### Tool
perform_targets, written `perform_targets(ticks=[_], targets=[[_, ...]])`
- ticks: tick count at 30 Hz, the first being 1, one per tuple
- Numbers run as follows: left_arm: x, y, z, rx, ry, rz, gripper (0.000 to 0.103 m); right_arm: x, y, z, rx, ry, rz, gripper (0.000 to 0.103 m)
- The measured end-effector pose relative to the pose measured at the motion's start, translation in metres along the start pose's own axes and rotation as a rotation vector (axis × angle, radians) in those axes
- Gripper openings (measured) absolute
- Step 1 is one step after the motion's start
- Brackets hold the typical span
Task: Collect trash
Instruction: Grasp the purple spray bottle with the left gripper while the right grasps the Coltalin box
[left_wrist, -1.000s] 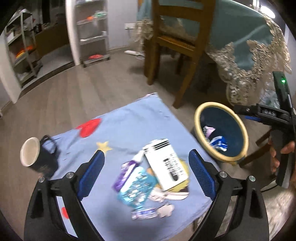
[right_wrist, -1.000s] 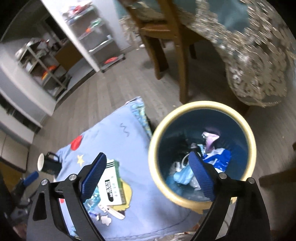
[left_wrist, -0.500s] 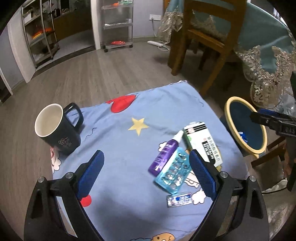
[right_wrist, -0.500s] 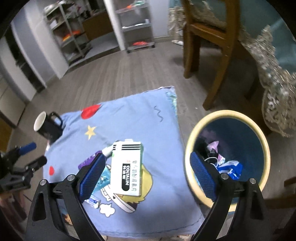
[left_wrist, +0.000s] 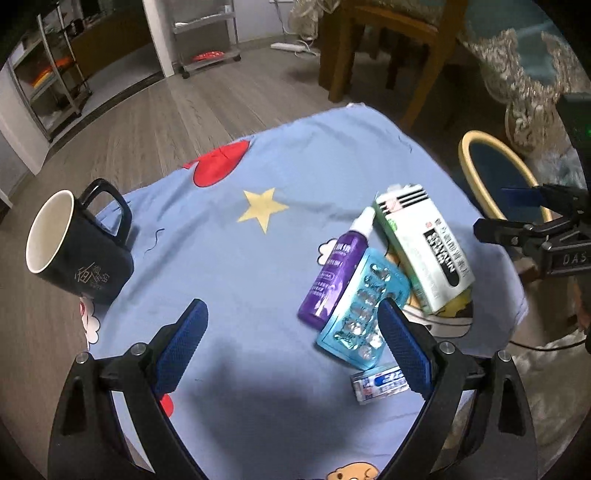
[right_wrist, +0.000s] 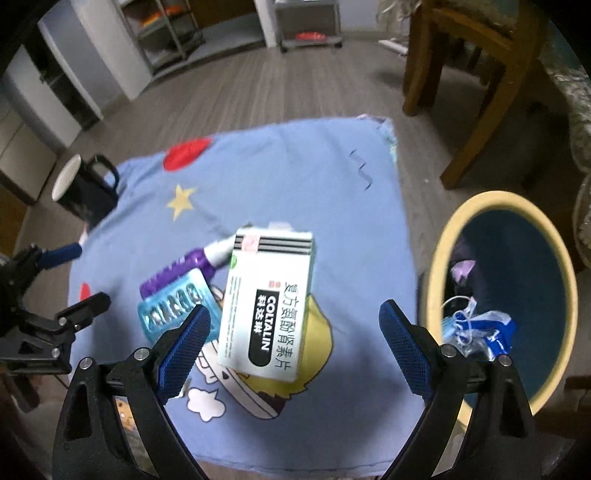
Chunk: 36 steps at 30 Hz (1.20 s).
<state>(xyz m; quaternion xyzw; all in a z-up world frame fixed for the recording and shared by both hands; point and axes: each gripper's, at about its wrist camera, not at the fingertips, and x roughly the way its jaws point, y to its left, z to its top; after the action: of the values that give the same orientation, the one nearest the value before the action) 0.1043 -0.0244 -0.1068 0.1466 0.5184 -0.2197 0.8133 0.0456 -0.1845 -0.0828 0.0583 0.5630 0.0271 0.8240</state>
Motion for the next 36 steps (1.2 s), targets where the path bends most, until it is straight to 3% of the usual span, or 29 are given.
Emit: perform_targets(ticks=[6, 11, 13, 15, 16, 17, 23, 27, 32, 36], targets=[[0.001, 0.016, 0.0, -0.08, 0.0, 0.005, 0.091, 0.035, 0.018, 0.001, -0.006, 0.057, 0.024, 0.092], [0.005, 0.023, -0.005, -0.105, 0.017, -0.011, 0.091, 0.064, 0.023, 0.003, 0.022, 0.104, -0.053, 0.092], [0.008, 0.021, -0.007, -0.093, 0.032, -0.018, 0.091, 0.073, 0.023, 0.001, 0.032, 0.124, -0.083, 0.092], [0.012, 0.019, -0.008, -0.086, 0.045, -0.027, 0.091, 0.08, 0.019, -0.002, 0.063, 0.15, -0.057, 0.09], [0.014, 0.017, -0.008, -0.084, 0.05, -0.036, 0.091, 0.082, 0.017, -0.003, 0.078, 0.156, -0.045, 0.086], [0.016, 0.016, -0.008, -0.079, 0.054, -0.041, 0.091, 0.08, 0.015, -0.003, 0.082, 0.152, -0.048, 0.074], [0.028, 0.0, -0.003, -0.032, 0.066, -0.05, 0.091, 0.072, 0.002, -0.008, 0.124, 0.157, -0.026, 0.073], [0.041, -0.005, 0.008, -0.002, 0.066, -0.014, 0.091, 0.066, -0.006, -0.009, 0.141, 0.157, -0.051, 0.073], [0.067, -0.016, 0.019, 0.053, 0.105, 0.025, 0.085, 0.061, -0.015, -0.009, 0.169, 0.156, -0.034, 0.073], [0.078, -0.024, 0.026, 0.092, 0.101, 0.014, 0.079, 0.062, -0.018, -0.008, 0.189, 0.158, -0.022, 0.073]])
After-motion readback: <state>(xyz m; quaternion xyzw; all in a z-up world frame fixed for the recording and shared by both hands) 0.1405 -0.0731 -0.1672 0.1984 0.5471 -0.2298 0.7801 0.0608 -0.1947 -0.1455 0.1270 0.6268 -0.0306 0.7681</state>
